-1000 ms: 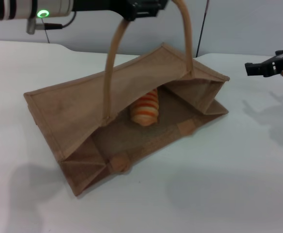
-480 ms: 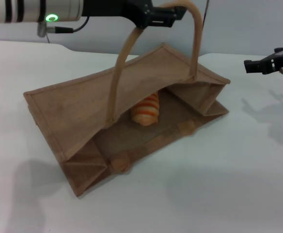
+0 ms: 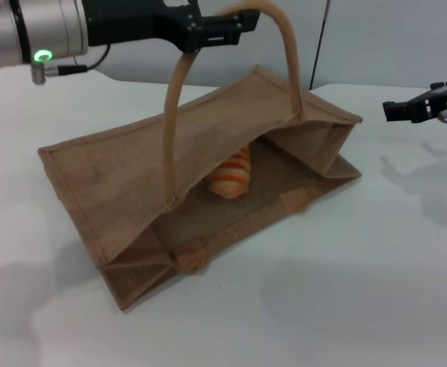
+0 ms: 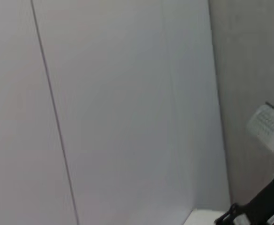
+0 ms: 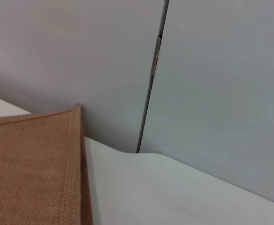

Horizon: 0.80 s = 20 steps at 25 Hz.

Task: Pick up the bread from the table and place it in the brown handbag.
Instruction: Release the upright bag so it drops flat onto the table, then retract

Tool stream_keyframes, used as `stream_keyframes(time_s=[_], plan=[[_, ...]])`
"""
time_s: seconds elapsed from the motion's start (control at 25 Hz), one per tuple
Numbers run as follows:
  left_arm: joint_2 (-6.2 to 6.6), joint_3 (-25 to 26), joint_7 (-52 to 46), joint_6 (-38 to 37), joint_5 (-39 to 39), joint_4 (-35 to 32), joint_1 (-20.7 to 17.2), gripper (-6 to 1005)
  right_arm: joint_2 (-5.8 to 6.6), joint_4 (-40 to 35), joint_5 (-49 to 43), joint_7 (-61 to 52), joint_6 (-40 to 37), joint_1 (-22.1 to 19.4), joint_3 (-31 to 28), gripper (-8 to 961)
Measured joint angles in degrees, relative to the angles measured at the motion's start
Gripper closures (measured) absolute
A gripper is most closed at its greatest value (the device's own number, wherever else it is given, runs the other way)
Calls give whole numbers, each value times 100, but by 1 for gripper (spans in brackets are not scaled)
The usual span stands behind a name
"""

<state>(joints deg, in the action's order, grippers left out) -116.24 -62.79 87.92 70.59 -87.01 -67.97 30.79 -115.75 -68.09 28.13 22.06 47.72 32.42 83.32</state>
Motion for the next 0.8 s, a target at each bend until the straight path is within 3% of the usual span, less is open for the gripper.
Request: stream_keyframes(time_s=[0.36,0.8], plan=[[-14,326,737,187,-543,1073,157,241,-9,236,-1,3,6,170,21,60],[-8,459,985,36,-620,1591,159,245,-9,244,-1,1,40,184,29,60]])
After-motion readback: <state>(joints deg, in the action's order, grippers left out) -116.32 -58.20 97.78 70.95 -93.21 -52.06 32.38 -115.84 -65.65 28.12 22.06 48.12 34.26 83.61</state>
